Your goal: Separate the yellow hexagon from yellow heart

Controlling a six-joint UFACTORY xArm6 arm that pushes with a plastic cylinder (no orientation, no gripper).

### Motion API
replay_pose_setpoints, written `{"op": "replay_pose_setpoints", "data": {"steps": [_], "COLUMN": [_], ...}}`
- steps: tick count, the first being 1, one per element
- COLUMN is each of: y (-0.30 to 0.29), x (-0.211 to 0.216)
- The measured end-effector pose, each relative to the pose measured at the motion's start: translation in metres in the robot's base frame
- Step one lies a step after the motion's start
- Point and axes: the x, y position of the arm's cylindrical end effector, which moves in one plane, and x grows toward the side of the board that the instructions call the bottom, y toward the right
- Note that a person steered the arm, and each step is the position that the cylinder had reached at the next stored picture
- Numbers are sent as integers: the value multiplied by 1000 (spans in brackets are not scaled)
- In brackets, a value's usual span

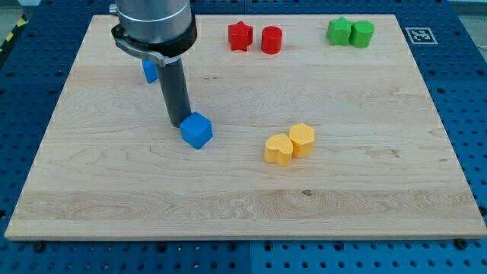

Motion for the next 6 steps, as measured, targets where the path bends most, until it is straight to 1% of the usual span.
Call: {"op": "replay_pose_setpoints", "data": {"steps": [1,2,4,5,6], "y": [1,23,113,126,124], "x": [-8,-39,-33,-15,-1]}}
